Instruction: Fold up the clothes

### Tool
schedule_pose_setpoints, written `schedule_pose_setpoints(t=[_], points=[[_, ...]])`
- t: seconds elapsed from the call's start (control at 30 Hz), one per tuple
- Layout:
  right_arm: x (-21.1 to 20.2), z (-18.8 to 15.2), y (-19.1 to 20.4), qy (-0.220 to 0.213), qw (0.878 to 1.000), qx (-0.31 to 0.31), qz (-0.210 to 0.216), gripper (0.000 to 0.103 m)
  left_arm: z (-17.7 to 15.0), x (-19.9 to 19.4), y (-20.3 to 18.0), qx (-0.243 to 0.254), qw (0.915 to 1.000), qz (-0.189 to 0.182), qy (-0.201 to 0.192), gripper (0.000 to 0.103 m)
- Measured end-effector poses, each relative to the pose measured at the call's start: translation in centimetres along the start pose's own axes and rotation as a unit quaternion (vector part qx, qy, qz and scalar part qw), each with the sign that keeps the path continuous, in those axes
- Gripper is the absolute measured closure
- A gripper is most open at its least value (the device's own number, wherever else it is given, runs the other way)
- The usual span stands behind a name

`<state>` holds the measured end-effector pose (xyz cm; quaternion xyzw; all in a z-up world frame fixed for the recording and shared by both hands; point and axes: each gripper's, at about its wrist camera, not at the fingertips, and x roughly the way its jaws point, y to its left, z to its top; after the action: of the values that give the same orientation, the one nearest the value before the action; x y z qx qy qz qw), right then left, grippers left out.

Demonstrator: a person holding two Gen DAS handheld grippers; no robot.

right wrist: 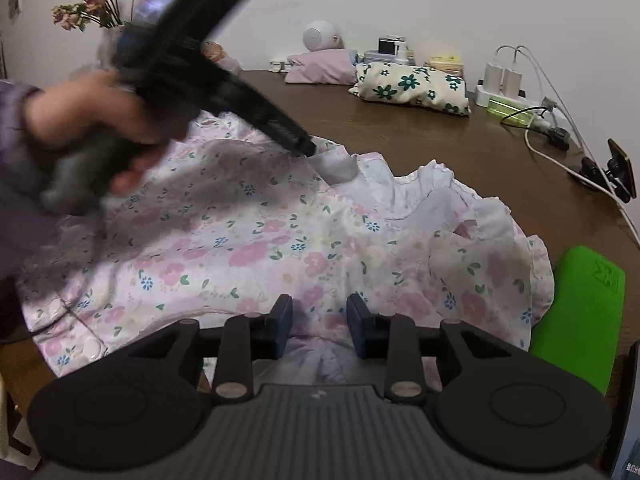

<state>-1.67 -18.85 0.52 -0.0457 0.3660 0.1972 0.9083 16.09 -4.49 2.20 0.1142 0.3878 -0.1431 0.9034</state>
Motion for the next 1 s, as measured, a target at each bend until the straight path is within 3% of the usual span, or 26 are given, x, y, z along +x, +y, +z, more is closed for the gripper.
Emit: schedule_pose_setpoints(t=[0.07, 0.2, 0.3, 0.33, 0.47, 0.6, 0.77, 0.83, 0.87, 1.0], points=[[0.1, 0.1, -0.6, -0.003, 1.0, 0.005, 0.009, 0.071, -0.1, 0.7, 0.8, -0.019, 0.9998, 0.004, -0.005, 0.076], [0.3, 0.1, -0.7, -0.007, 1.0, 0.008, 0.021, 0.061, -0.7, 0.6, 2.0, -0.029, 0.9982, 0.048, -0.022, 0.076], [0.6, 0.3, -0.5, -0.006, 1.0, 0.008, 0.025, 0.052, -1.6, 0.7, 3.5, -0.051, 0.9892, 0.13, -0.045, 0.078], [0.7, 0.3, -0.3, -0.005, 1.0, 0.005, 0.024, 0.049, -1.8, 0.8, 4.0, -0.062, 0.9865, 0.143, -0.051, 0.078], [0.6, 0.7, 0.1, -0.003, 1.0, 0.007, 0.025, 0.045, -2.0, 0.8, 5.4, -0.096, 0.982, 0.151, -0.062, 0.078], [-0.1, 2.0, -1.1, -0.033, 0.998, 0.048, 0.028, 0.045, -2.3, 0.8, 5.7, -0.097, 0.9791, 0.164, -0.072, 0.078], [2.9, 6.5, -0.9, -0.043, 0.998, 0.032, -0.033, 0.054, -2.9, 0.4, 6.7, -0.131, 0.9773, 0.147, -0.077, 0.076], [5.6, 8.3, -1.0, -0.019, 0.999, 0.033, -0.036, 0.063, -3.1, 0.2, 7.0, -0.137, 0.9765, 0.147, -0.077, 0.076], [7.0, 9.0, -1.2, -0.002, 0.999, 0.042, -0.035, 0.074, -3.2, 0.2, 7.1, -0.139, 0.9761, 0.148, -0.077, 0.076], [9.9, 9.8, -2.7, 0.019, 0.995, 0.083, -0.045, 0.083, -3.4, -0.1, 7.6, -0.145, 0.976, 0.143, -0.077, 0.076]])
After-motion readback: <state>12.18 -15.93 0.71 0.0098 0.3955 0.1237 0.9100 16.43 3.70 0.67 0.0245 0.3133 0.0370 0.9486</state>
